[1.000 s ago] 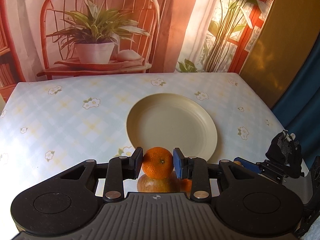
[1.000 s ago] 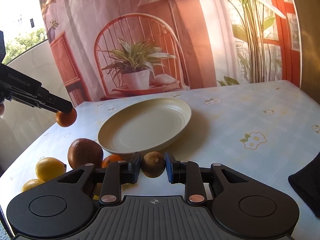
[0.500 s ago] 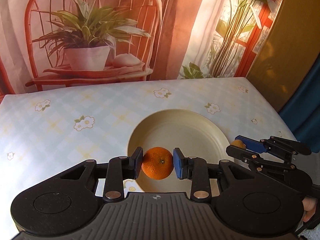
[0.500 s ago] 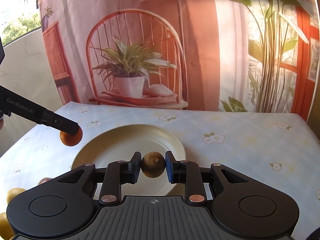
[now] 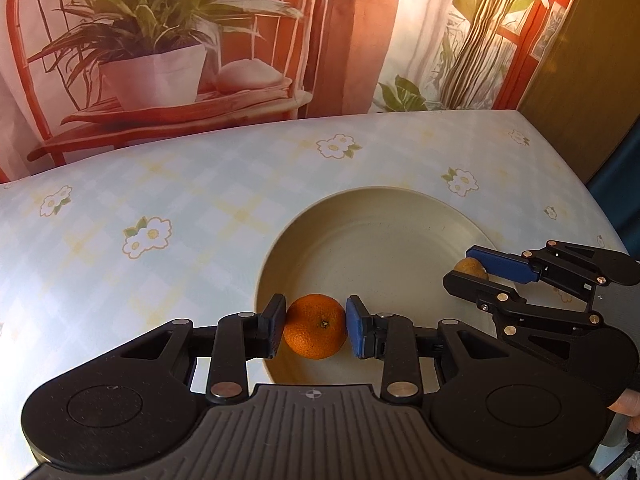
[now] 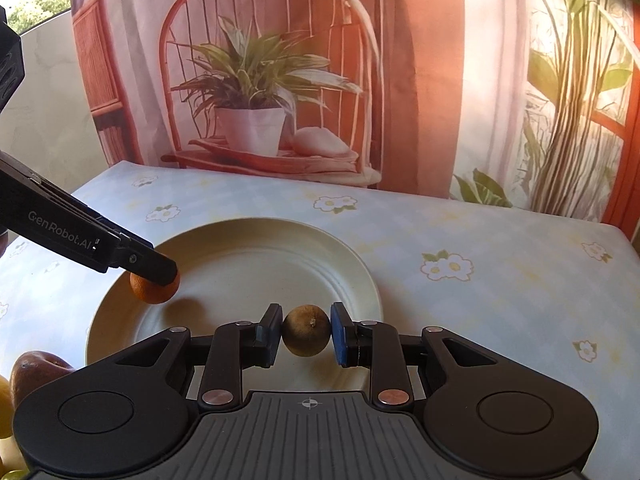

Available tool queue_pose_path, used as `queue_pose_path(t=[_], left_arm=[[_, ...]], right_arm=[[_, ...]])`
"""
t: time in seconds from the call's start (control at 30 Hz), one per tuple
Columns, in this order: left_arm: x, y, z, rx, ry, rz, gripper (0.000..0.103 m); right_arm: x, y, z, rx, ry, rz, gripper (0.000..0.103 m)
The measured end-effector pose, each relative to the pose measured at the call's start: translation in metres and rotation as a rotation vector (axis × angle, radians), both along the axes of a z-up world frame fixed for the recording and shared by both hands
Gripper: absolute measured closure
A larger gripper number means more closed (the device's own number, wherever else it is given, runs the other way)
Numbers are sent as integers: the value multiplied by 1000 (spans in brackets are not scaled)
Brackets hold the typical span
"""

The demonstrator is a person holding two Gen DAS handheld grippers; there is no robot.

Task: Organize fruits
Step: 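Lower the mandarin onto the plate with the left gripper while the right releases the brown fruit there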

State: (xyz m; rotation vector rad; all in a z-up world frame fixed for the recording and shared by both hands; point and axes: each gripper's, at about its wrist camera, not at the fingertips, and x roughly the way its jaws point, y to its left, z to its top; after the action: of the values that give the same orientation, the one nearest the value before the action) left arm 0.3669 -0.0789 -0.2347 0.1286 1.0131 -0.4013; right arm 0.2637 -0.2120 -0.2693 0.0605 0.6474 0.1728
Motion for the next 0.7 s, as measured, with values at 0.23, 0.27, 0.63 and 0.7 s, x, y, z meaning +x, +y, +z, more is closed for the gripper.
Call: queue_pose_path(t=[0.23, 0.27, 0.63, 0.7], left_arm=[[3, -1, -4, 23, -6, -5, 68], [2, -1, -4, 23, -6, -1, 68], [-16, 26, 29, -78, -16, 60, 59], [-26, 35, 40, -83, -40, 56, 59]], right_arm=[[1, -5, -3, -11, 27, -35, 77], [-1, -6, -3, -8, 28, -42, 76], [-32, -5, 16, 72, 6, -112, 66], [-42, -4, 20, 101, 2, -130, 66]])
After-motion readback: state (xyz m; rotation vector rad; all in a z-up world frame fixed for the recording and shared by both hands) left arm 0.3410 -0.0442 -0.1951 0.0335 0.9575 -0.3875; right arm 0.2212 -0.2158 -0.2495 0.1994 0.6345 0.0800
